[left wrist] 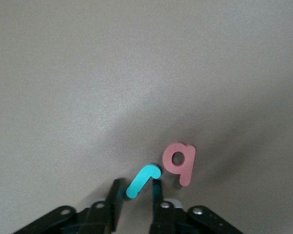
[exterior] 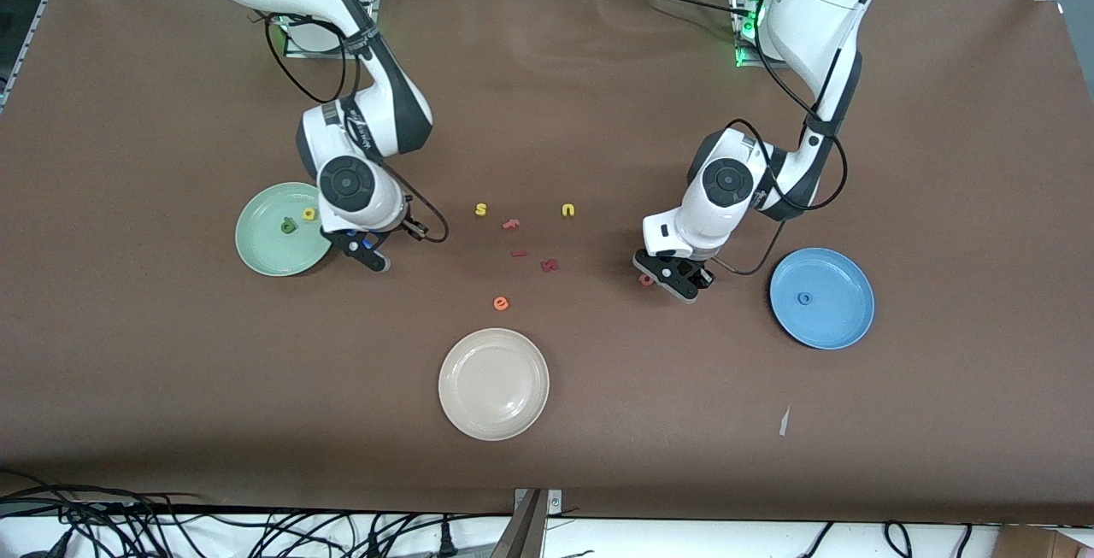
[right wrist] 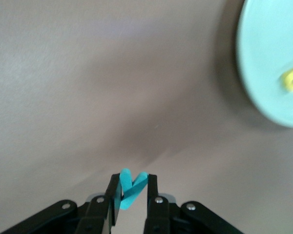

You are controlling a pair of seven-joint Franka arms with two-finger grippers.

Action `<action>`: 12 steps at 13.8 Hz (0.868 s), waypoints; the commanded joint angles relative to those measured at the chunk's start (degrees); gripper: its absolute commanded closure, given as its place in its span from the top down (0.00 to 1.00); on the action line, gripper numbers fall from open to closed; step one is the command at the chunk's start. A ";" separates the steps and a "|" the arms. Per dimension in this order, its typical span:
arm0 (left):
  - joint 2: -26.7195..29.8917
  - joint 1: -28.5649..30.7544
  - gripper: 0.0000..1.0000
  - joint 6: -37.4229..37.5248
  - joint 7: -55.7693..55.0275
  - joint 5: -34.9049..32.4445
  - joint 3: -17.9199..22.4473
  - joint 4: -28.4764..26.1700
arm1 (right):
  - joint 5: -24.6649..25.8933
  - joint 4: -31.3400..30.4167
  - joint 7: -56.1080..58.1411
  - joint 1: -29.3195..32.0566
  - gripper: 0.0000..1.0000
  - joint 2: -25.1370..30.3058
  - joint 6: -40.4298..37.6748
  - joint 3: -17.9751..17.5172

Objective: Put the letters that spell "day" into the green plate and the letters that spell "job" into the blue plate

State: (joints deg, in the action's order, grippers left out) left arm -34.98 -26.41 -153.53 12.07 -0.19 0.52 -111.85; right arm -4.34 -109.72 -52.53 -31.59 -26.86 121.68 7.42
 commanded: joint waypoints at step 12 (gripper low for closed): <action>6.15 9.78 0.00 2.87 10.67 -2.54 3.44 0.32 | -0.84 3.27 36.01 4.17 1.00 -0.30 -12.25 11.92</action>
State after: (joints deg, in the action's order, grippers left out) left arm -32.26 -21.34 -152.92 18.35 -0.27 4.37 -110.64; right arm -4.35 -108.98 -17.05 -26.11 -27.11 111.43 19.71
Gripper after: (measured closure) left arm 0.890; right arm 0.564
